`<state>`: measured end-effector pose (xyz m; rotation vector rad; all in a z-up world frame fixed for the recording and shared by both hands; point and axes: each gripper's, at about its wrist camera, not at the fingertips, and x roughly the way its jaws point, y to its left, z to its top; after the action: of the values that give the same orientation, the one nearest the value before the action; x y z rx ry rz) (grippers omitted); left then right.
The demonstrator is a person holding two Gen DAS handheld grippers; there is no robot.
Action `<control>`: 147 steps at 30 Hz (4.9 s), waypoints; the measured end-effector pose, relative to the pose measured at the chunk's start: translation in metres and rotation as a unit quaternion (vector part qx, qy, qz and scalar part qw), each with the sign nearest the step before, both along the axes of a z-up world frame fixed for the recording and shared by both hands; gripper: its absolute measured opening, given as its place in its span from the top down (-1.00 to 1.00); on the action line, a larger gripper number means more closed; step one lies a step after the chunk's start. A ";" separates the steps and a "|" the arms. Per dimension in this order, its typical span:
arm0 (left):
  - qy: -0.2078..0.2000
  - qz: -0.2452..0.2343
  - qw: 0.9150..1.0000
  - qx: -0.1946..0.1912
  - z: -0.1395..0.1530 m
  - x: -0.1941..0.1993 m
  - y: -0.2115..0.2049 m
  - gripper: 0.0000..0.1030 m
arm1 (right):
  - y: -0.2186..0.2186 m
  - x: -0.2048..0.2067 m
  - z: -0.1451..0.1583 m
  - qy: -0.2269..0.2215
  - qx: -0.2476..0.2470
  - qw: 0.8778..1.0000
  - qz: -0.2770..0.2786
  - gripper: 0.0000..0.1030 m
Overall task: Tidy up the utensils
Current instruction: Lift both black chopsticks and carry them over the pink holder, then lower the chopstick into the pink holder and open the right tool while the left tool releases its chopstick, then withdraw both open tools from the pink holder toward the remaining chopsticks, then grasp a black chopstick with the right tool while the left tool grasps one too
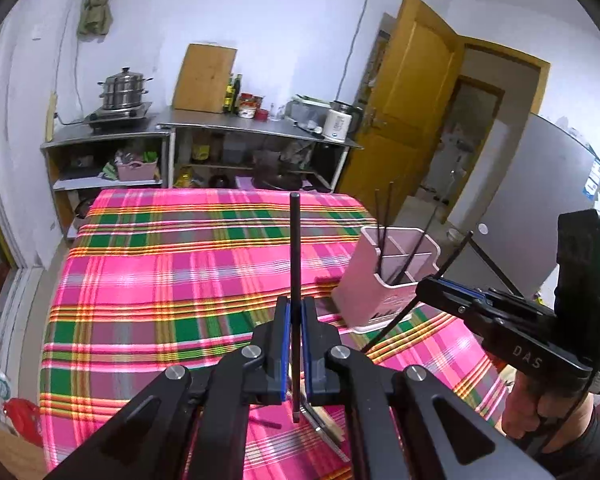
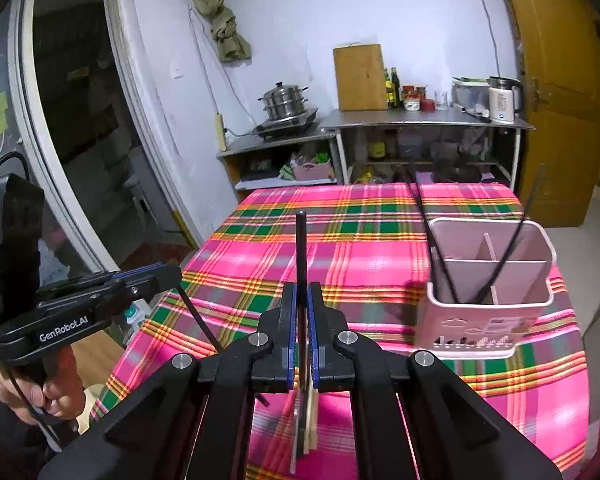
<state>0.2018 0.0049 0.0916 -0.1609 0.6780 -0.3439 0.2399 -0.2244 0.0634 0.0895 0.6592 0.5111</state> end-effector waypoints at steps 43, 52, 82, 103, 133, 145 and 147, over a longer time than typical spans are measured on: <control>-0.044 -0.063 0.995 -0.058 0.059 0.123 -0.129 0.91 | -0.140 0.050 0.069 -0.075 0.045 0.984 -0.156 0.90; -0.021 -0.058 0.997 -0.050 0.022 0.138 -0.135 0.91 | -0.140 0.076 0.032 -0.035 0.042 0.986 -0.160 0.90; -0.036 -0.052 0.997 -0.039 0.021 0.092 -0.102 0.73 | -0.140 0.050 0.007 -0.006 0.033 0.985 -0.171 0.31; 0.048 0.025 0.998 -0.026 -0.068 0.029 -0.022 0.73 | -0.073 -0.007 -0.037 0.029 0.011 0.997 -0.077 0.31; 0.142 0.071 0.987 0.032 -0.187 0.057 -0.045 0.67 | -0.051 0.008 -0.097 0.094 0.002 0.995 -0.042 0.32; 0.129 0.078 0.984 0.093 -0.187 0.056 -0.056 0.83 | -0.051 0.005 -0.101 0.101 0.005 0.994 -0.042 0.32; 0.133 0.075 0.985 0.085 -0.187 0.057 -0.049 0.89 | -0.048 0.005 -0.101 0.101 0.003 0.994 -0.039 0.32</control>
<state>0.2586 -0.0445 -0.0957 -0.0943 0.9492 -0.1187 0.2448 -0.2725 -0.0375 0.1747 0.8487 0.4319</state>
